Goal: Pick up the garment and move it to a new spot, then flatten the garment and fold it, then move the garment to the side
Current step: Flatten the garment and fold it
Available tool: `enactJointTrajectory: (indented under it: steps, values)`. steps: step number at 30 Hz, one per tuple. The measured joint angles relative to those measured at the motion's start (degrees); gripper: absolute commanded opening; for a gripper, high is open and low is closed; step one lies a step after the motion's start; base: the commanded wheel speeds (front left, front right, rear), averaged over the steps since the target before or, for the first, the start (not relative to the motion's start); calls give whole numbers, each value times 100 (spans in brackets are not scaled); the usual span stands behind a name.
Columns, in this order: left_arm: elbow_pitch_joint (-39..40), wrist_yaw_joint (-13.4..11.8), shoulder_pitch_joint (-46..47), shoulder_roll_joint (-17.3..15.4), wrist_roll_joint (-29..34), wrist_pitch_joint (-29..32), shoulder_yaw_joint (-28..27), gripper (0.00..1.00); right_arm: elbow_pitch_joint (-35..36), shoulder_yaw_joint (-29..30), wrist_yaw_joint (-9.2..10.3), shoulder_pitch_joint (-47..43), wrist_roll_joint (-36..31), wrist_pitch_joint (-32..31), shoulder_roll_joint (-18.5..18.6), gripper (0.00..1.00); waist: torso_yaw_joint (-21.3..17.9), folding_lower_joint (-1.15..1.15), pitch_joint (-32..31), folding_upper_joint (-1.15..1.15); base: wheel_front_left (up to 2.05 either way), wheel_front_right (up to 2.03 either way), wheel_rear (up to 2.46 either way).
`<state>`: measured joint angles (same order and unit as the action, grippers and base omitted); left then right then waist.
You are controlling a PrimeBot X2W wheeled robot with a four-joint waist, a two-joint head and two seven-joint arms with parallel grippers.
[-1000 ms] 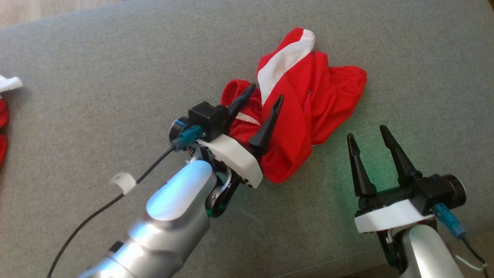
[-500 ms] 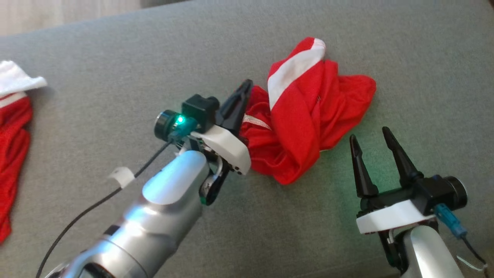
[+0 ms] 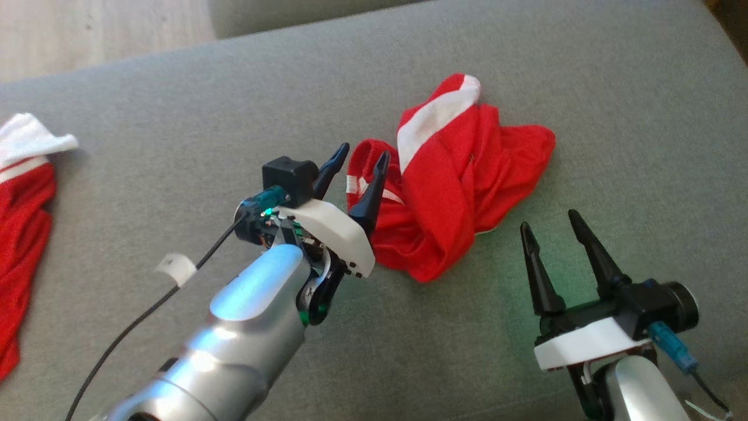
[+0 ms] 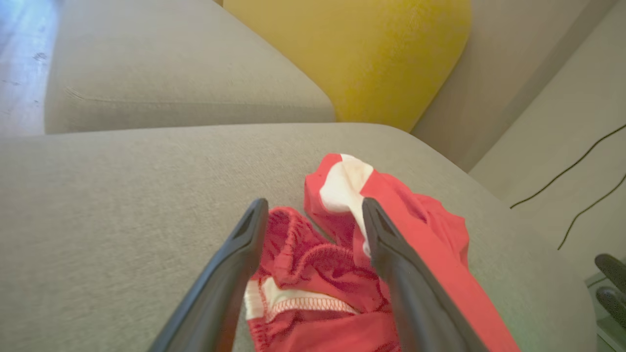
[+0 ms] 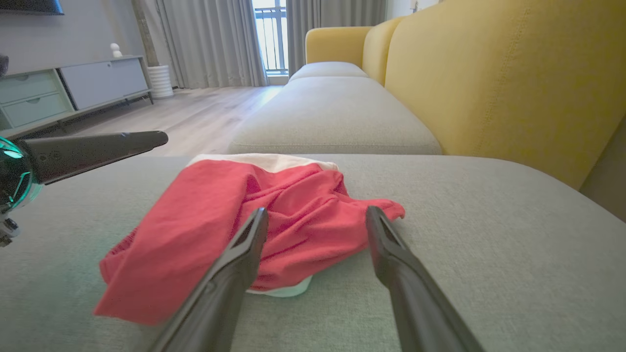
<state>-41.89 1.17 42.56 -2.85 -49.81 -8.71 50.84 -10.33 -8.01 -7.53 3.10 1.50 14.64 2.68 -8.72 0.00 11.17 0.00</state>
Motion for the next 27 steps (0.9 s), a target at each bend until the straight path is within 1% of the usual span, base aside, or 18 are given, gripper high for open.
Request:
enactJointTrajectory:
  steps: [6, 12, 13, 14, 15, 16, 21, 23, 27]
  values:
    - [-46, 93, 164, 7, -283, 313, 190, 100, 46, 127, 0, 126, 2, 0, 0, 100, -190, 1, 386, 0, 0, 0, 0]
    - [-29, 178, 308, 3, -537, 316, 411, 100, 76, 124, 0, 230, 79, 0, 0, 100, -357, 2, 644, 0, 0, 0, 0]
    - [-27, 188, 330, 5, -577, 316, 470, 95, 76, 125, 0, 230, 109, 0, 0, 100, -370, 1, 656, 0, 0, 0, 0]
    - [-25, 194, 337, 8, -598, 315, 511, 62, 74, 125, 0, 230, 112, 0, 0, 100, -373, 2, 655, 0, 0, 0, 0]
    - [-24, 197, 338, 8, -628, 308, 550, 33, 66, 126, 0, 230, 112, 0, 0, 100, -368, 1, 642, 0, 0, 0, 0]
    - [-24, 221, 338, 4, -628, 277, 606, 0, 64, 124, 0, 230, 112, 0, 0, 100, -359, 1, 623, 0, 0, 0, 0]
    - [-82, 227, 364, 5, -639, -115, 758, 0, 31, 101, 0, 228, 109, 0, 0, 100, -290, 1, 475, 0, 0, 0, 0]
    - [-158, 167, 411, 7, -604, -287, 811, 0, 24, 91, 0, 224, 100, 0, 0, 100, -255, 1, 385, 0, 0, 0, 0]
    - [-221, 99, 425, 9, -491, -483, 712, 0, -49, 92, 0, 192, 77, 0, 0, 100, -170, 1, 146, 0, 0, 0, 0]
